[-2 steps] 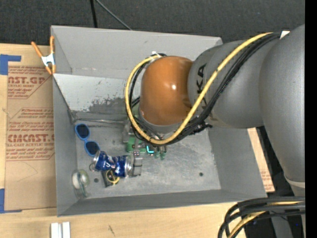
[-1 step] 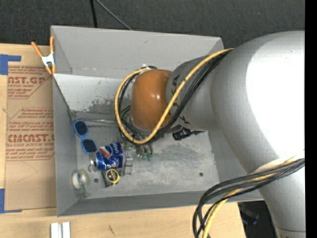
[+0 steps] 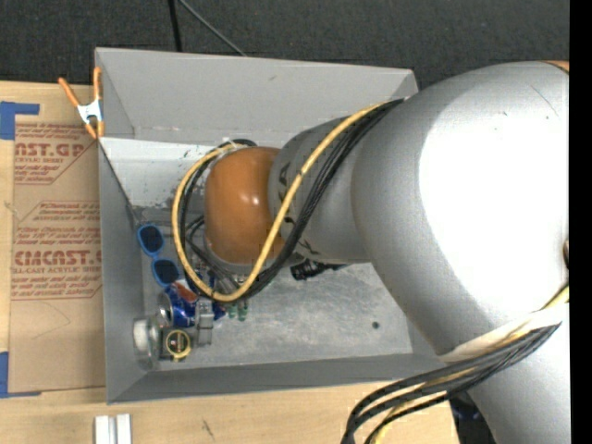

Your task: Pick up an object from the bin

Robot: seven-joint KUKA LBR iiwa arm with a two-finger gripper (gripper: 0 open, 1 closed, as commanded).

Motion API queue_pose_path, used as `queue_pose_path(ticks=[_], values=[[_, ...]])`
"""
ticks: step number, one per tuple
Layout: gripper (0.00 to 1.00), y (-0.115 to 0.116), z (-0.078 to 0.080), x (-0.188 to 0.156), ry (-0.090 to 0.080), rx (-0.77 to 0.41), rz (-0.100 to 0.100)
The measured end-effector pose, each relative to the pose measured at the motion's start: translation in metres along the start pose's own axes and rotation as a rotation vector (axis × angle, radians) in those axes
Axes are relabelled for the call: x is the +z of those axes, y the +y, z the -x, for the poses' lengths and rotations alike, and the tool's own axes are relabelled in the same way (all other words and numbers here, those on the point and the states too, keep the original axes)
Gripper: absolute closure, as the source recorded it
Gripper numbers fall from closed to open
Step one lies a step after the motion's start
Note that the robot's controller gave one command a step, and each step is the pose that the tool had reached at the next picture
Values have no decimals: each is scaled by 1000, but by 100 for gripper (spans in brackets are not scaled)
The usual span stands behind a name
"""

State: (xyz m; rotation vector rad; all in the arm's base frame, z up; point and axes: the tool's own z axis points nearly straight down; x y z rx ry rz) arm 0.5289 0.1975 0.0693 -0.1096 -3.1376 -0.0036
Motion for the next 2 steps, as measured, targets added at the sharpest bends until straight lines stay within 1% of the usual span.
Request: queue_pose_path(ticks=[1, 2], values=[[100, -3, 2, 0, -2, 5, -1], [100, 7, -16, -148, -10, 15, 2]])
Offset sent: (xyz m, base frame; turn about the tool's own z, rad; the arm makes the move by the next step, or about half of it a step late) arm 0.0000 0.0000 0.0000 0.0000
